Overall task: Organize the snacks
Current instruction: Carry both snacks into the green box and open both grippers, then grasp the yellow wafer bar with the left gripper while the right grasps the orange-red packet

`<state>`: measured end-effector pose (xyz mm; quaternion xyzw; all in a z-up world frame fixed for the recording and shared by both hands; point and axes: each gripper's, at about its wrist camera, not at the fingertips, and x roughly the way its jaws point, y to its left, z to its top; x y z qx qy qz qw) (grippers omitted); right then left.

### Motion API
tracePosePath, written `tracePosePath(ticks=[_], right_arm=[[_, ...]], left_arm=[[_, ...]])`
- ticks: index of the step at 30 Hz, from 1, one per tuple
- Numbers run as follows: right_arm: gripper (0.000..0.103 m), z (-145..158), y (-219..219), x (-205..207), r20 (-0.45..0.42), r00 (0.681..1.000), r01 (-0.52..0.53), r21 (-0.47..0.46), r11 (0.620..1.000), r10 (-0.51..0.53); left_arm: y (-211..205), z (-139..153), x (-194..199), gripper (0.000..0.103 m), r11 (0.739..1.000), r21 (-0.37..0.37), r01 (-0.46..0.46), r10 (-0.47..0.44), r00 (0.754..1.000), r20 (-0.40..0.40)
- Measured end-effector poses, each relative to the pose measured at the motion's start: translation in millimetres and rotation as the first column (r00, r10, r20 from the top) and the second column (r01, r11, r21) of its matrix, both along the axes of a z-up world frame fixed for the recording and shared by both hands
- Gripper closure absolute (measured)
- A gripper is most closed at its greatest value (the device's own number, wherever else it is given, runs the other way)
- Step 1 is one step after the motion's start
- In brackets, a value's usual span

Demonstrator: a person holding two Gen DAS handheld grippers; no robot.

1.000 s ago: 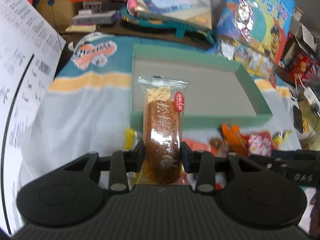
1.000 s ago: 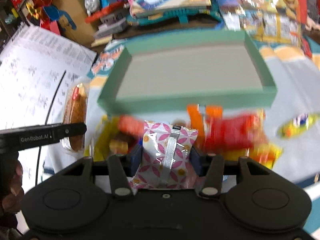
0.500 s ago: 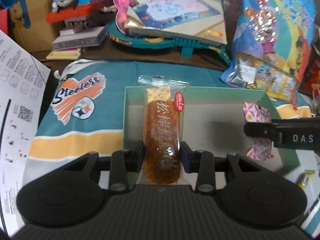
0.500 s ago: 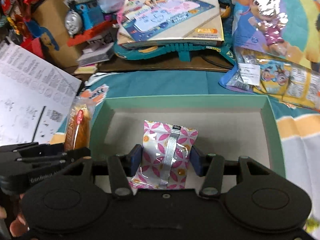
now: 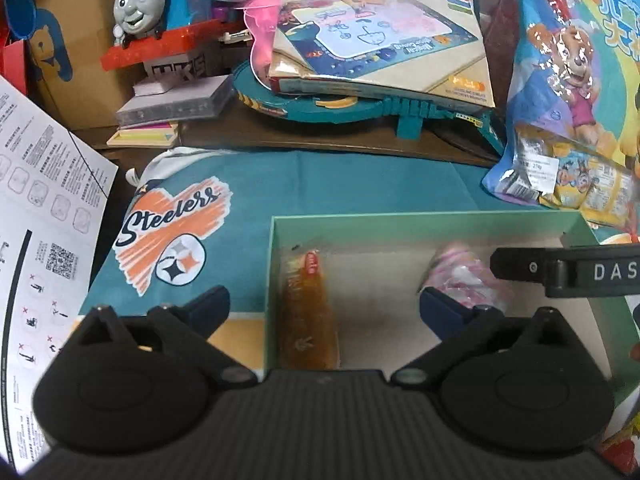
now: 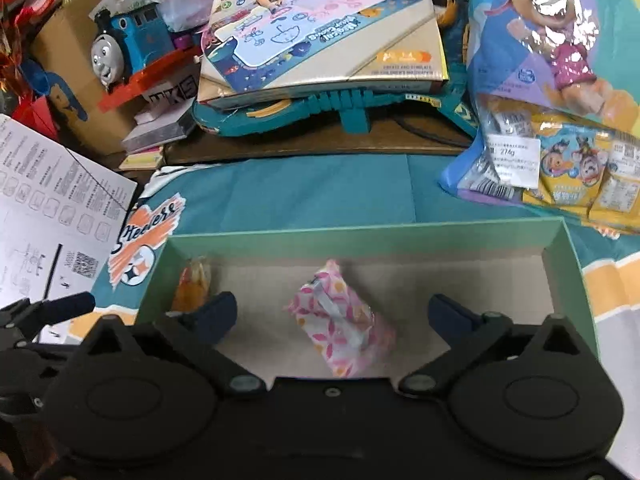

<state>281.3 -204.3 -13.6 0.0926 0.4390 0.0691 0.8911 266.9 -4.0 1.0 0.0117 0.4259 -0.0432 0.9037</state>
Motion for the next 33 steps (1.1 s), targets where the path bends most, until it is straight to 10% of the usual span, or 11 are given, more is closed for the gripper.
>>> tracePosePath(ticks=[16, 33], right_arm=[[0.000, 16.4, -3.8, -120.4, 0.006, 0.999, -0.034, 0.050, 0.998, 0.034], [0.000, -19.8, 32.7, -188.5, -0.085, 0.979, -0.174, 0.122, 0.977, 0.184]], left_arm=[[6.9, 8.4, -102.1, 0.000, 0.999, 0.023, 0.042, -0.041, 0.999, -0.033], [52.1, -59.5, -185.5, 0.000, 0.998, 0.061, 0.003, 0.009, 0.983, -0.185]])
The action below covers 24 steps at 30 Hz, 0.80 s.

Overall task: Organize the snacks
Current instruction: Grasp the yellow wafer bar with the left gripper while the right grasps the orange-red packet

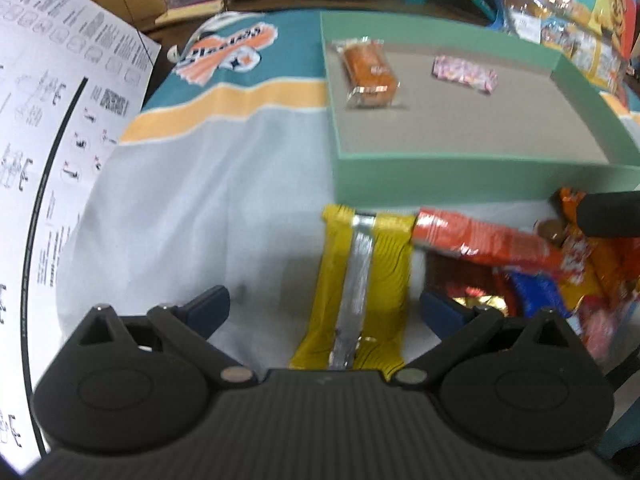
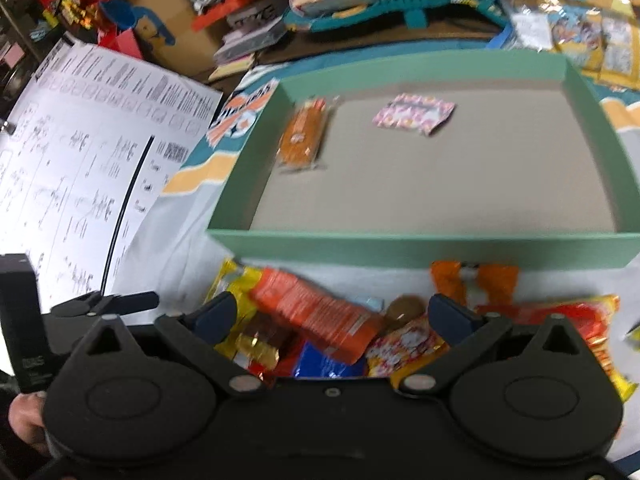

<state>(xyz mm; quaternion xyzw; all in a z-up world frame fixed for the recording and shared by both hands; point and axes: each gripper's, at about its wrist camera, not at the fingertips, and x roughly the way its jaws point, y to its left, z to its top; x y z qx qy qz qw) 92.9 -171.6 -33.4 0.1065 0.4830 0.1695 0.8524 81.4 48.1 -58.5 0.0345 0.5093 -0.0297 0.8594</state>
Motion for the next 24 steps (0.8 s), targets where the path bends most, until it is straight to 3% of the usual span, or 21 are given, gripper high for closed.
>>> tracePosePath(ticks=[3, 5, 8, 15, 16, 20, 24], right_arm=[[0.000, -6.1, 11.2, 5.1, 0.009, 1.000, -0.027, -0.020, 0.999, 0.027], [0.009, -9.9, 18.2, 9.2, 0.023, 0.999, -0.046, -0.032, 0.998, 0.046], [0.024, -20.4, 28.7, 17.4, 0.017, 0.997, -0.077, -0.052, 0.996, 0.078], [0.037, -40.8, 48.7, 20.4, -0.020, 0.988, -0.152, -0.134, 0.979, 0.150], [0.046, -41.1, 51.9, 19.8, -0.031, 0.987, -0.163, -0.146, 0.976, 0.160], [0.059, -40.5, 63.5, 6.7, -0.060, 0.976, -0.216, -0.185, 0.959, 0.208], [0.059, -41.1, 66.0, 5.8, -0.069, 0.972, -0.235, -0.196, 0.952, 0.226]], left_arm=[[-1.7, -6.6, 1.6, 0.003, 1.000, -0.002, 0.004, -0.004, 1.000, -0.003], [-2.0, -10.5, 3.6, 0.008, 1.000, -0.002, 0.004, -0.004, 1.000, -0.005], [3.4, -17.1, 7.2, 0.007, 1.000, -0.023, -0.018, 0.017, 1.000, -0.021], [30.4, -22.5, 7.9, 0.004, 0.993, -0.071, -0.089, 0.088, 0.996, -0.024], [32.5, -22.2, 8.4, 0.004, 0.993, -0.075, -0.088, 0.087, 0.996, -0.022], [34.5, -21.6, 8.7, 0.004, 0.995, -0.069, -0.068, 0.067, 0.998, -0.015], [35.1, -22.0, 9.1, 0.004, 0.996, -0.072, -0.056, 0.056, 0.998, -0.010]])
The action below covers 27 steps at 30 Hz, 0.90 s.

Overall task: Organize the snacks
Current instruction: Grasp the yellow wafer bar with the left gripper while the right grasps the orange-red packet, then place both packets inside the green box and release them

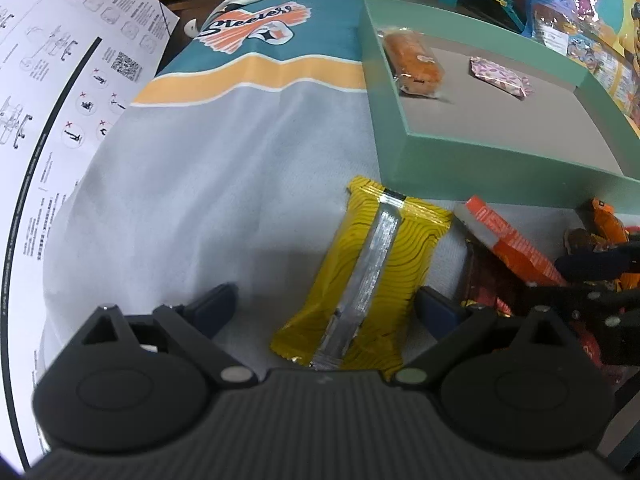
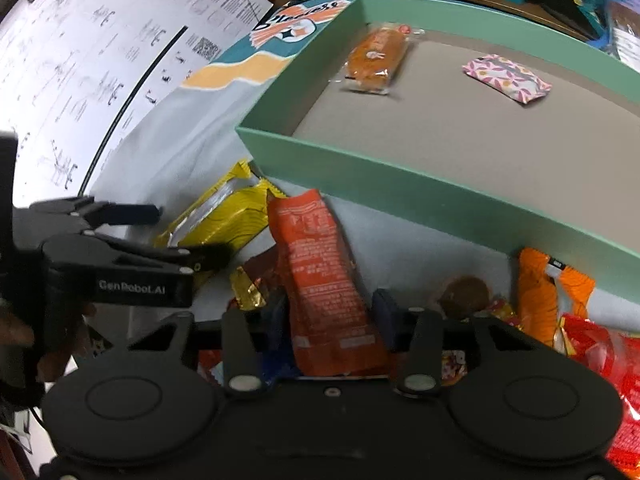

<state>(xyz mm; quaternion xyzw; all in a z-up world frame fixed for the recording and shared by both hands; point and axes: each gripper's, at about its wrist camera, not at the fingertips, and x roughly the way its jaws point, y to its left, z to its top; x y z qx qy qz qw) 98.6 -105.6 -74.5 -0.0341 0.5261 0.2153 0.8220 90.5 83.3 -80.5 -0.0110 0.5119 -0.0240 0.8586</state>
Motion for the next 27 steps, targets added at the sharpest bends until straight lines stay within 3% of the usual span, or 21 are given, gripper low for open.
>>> tracePosePath(ticks=[2, 6, 13, 15, 16, 20, 27], right_arm=[[0.059, -3.3, 1.8, 6.2, -0.010, 1.000, 0.009, 0.002, 1.000, -0.009], [0.059, -6.6, 4.9, 10.2, -0.011, 1.000, -0.023, 0.018, 1.000, 0.023], [0.055, -9.9, 10.0, 15.9, 0.014, 0.999, -0.049, 0.034, 0.998, 0.048], [0.057, -11.6, 13.1, 14.6, 0.039, 0.997, -0.064, 0.015, 0.998, 0.064], [0.062, -9.9, 15.0, 12.8, 0.045, 0.997, -0.066, 0.006, 0.998, 0.066], [0.069, -4.7, 21.4, 5.5, 0.038, 0.996, -0.079, -0.014, 0.997, 0.080], [0.069, 6.8, 11.4, -5.1, 0.016, 0.999, -0.050, 0.000, 0.999, 0.050]], left_arm=[[-1.7, 0.0, 1.8, 0.005, 1.000, 0.007, 0.012, -0.012, 1.000, 0.004], [-5.3, 3.0, 4.6, 0.024, 0.999, 0.005, 0.041, -0.042, 0.999, 0.022], [-19.9, 1.0, 7.5, 0.029, 0.994, 0.056, 0.099, -0.101, 0.994, 0.045], [-22.3, 2.6, 6.9, 0.048, 0.991, 0.052, 0.121, -0.123, 0.991, 0.056], [-23.9, 3.9, 6.8, 0.050, 0.990, 0.050, 0.128, -0.131, 0.990, 0.061], [-27.0, 5.3, 6.9, 0.053, 0.992, 0.053, 0.115, -0.118, 0.991, 0.062], [-16.4, 15.1, -2.7, 0.054, 0.996, -0.041, 0.074, -0.071, 0.996, 0.055]])
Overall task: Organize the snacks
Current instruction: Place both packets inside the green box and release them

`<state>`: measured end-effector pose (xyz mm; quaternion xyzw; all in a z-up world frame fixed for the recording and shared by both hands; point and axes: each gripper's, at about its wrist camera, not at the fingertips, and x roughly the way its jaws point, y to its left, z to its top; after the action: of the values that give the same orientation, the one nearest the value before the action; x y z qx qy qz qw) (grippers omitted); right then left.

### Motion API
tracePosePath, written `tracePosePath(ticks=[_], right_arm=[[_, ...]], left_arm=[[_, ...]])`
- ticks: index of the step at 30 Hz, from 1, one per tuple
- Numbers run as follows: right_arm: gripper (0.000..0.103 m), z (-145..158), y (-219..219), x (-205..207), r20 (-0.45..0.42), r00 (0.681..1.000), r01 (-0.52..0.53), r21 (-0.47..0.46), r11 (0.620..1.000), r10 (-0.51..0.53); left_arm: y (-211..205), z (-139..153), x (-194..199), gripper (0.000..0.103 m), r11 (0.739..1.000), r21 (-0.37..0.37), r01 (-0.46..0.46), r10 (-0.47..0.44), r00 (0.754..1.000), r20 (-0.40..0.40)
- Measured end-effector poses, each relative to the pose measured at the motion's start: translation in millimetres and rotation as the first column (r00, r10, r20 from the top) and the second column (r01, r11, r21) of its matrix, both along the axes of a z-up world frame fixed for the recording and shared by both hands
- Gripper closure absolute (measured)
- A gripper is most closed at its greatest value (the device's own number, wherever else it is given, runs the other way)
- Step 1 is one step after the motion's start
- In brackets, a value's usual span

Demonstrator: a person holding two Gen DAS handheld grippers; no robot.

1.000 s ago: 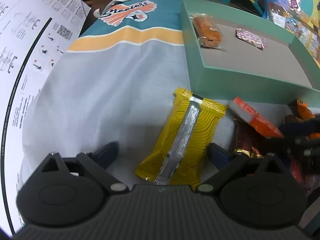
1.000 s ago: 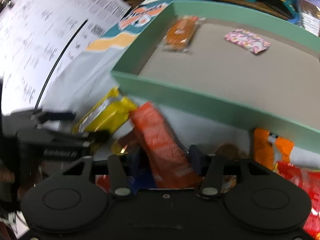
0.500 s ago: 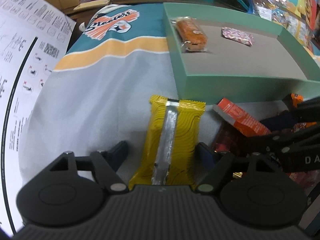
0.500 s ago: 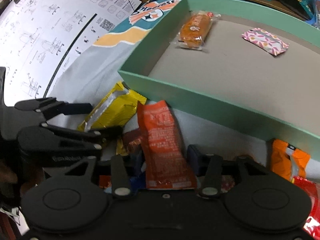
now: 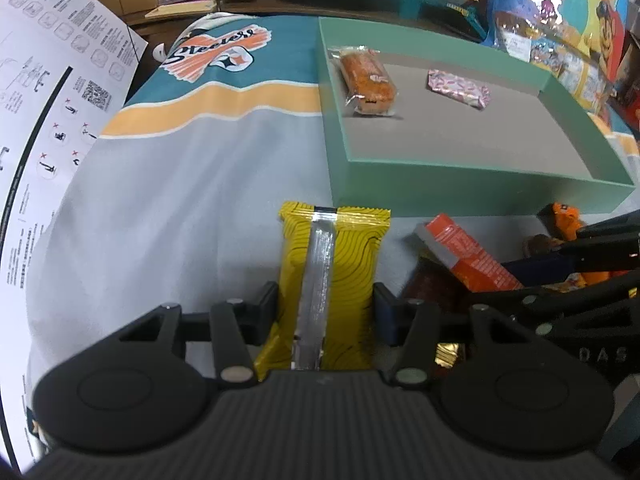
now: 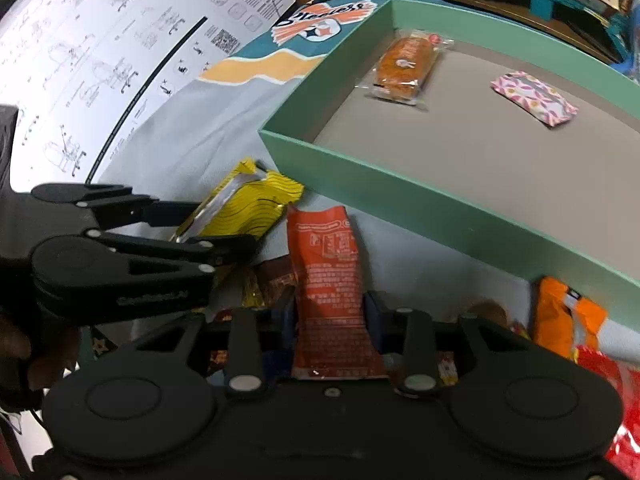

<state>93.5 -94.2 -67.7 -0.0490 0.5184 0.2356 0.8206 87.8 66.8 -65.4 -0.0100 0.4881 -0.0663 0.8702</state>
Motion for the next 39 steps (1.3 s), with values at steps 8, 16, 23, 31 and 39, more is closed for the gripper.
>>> tracePosePath(ticks=[8, 16, 23, 31, 39], right_arm=[[0.069, 25.4, -14.1, -17.5, 0.026, 0.999, 0.029, 0.065, 0.997, -0.031], [0.069, 60.2, -36.8, -27.3, 0.065, 0.994, 0.079, 0.174, 0.981, -0.092], [0.069, 91.8, -75.9, -11.4, 0.113, 0.965, 0.203, 0.255, 0.945, -0.237], [0.069, 86.5, -125.5, 34.5, 0.082, 0.909, 0.373, 0.272, 0.887, -0.408], [0.069, 46.6, -124.8, 78.4, 0.006, 0.885, 0.450, 0.249, 0.858, -0.466]], left_arm=[[1.5, 25.7, -16.1, 0.054, 0.999, -0.040, -0.019, 0.020, 0.999, 0.036], [-5.2, 68.3, -24.6, 0.054, 0.998, -0.067, -0.011, 0.018, 0.994, 0.110], [-27.0, 108.4, 3.8, 0.054, 0.997, -0.063, 0.038, -0.025, 0.979, 0.201], [-58.0, 98.8, 78.3, 0.054, 0.995, -0.088, 0.043, -0.029, 0.987, 0.157], [-71.5, 63.8, 119.5, 0.053, 0.999, -0.024, 0.024, -0.021, 0.995, 0.094]])
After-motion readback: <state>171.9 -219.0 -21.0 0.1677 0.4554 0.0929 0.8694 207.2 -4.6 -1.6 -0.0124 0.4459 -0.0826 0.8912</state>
